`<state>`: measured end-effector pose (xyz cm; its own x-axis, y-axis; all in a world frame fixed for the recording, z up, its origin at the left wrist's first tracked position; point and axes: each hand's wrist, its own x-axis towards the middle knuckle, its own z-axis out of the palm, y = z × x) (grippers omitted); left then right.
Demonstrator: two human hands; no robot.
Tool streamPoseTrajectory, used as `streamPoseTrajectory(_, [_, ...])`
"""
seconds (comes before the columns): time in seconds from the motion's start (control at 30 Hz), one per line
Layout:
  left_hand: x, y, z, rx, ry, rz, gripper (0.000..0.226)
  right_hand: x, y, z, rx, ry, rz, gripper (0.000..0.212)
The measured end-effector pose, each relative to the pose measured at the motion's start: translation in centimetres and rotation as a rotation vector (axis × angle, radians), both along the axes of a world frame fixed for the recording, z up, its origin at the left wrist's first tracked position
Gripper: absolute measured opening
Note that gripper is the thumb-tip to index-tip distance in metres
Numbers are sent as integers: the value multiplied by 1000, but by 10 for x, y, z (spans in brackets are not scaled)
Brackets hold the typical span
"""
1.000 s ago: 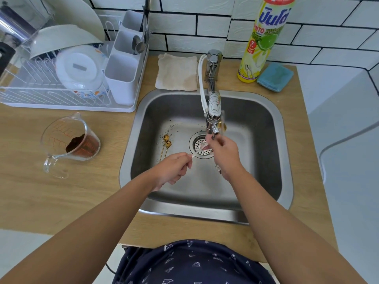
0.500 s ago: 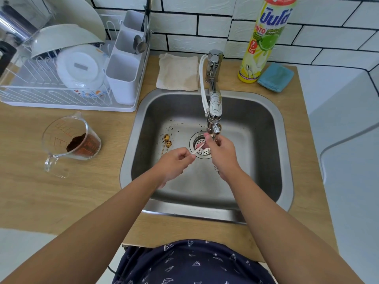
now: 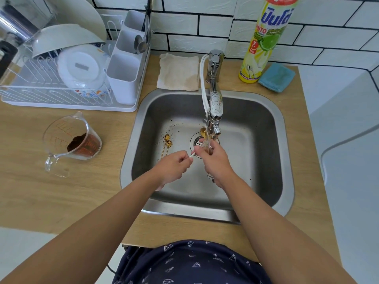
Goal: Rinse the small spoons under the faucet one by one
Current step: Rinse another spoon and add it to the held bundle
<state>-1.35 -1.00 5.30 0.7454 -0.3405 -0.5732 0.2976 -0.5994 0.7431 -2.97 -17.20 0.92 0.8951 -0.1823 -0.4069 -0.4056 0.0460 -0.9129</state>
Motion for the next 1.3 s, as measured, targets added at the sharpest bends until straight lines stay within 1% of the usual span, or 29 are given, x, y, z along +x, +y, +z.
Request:
streamPoseTrajectory(0.03, [-1, -1, 1, -27, 22, -3, 27, 2, -2, 1, 34, 25, -59, 14])
streamPoseTrajectory(0.13, [-3, -6, 6, -93, 116, 1, 21, 8, -8, 6, 167, 116, -206, 30])
streamPoseTrajectory(0.2, [-3, -9, 9, -135, 192, 0, 21, 11, -12, 9, 334, 94, -309, 35])
streamPoseTrajectory(0.27, [-7, -8, 10, -156, 217, -44, 24, 14, -20, 10, 498, 38, -387, 29])
streamPoseTrajectory(0.33, [-10, -7, 8, -217, 212, -43, 24, 14, -27, 11, 562, -2, -372, 23])
streamPoseTrajectory(0.43, [-10, -14, 5, -318, 159, 66, 23, 7, -29, 13, 464, 63, -220, 19])
streamPoseTrajectory(0.5, [-8, -21, 2, -320, 125, 88, 23, 3, -24, 15, 374, 91, -137, 16])
streamPoseTrajectory(0.53, [-8, -22, 1, -308, 121, 79, 23, 3, -23, 16, 361, 78, -134, 17])
streamPoseTrajectory(0.6, [-10, -22, 0, -306, 143, 73, 24, 7, -25, 21, 445, 29, -171, 22])
streamPoseTrajectory(0.67, [-11, -19, -2, -354, 182, 118, 25, 12, -31, 25, 596, 23, -173, 37])
streamPoseTrajectory(0.7, [-11, -17, -2, -374, 193, 142, 25, 12, -32, 25, 635, 32, -148, 43])
streamPoseTrajectory(0.73, [-11, -17, -2, -387, 193, 154, 25, 12, -31, 26, 614, 34, -116, 42])
streamPoseTrajectory(0.8, [-10, -19, -1, -391, 185, 144, 25, 8, -26, 24, 427, 18, -42, 28])
streamPoseTrajectory(0.87, [-9, -20, -2, -378, 183, 126, 23, 6, -20, 21, 281, 8, -16, 23])
streamPoseTrajectory(0.9, [-9, -20, -3, -363, 184, 116, 22, 7, -20, 21, 270, 6, -52, 24])
streamPoseTrajectory(0.97, [-8, -15, -6, -293, 186, 79, 22, 13, -24, 22, 323, 6, -180, 28])
streamPoseTrajectory(1.03, [-6, -10, -10, -193, 153, 44, 24, 18, -34, 23, 341, 6, -297, 39])
streamPoseTrajectory(1.07, [-4, -11, -11, -169, 128, 61, 26, 19, -38, 25, 341, 5, -337, 41])
streamPoseTrajectory(1.1, [1, -15, -12, -175, 101, 107, 28, 20, -42, 26, 351, 0, -368, 39])
streamPoseTrajectory(1.2, [20, -43, -10, -280, 27, 289, 28, 19, -52, 29, 416, -37, -451, 19])
streamPoseTrajectory(1.23, [26, -55, -8, -336, 25, 321, 25, 18, -54, 31, 426, -44, -472, 17])
streamPoseTrajectory(1.3, [33, -73, -4, -510, 101, 347, 20, 16, -59, 35, 427, -55, -502, 14])
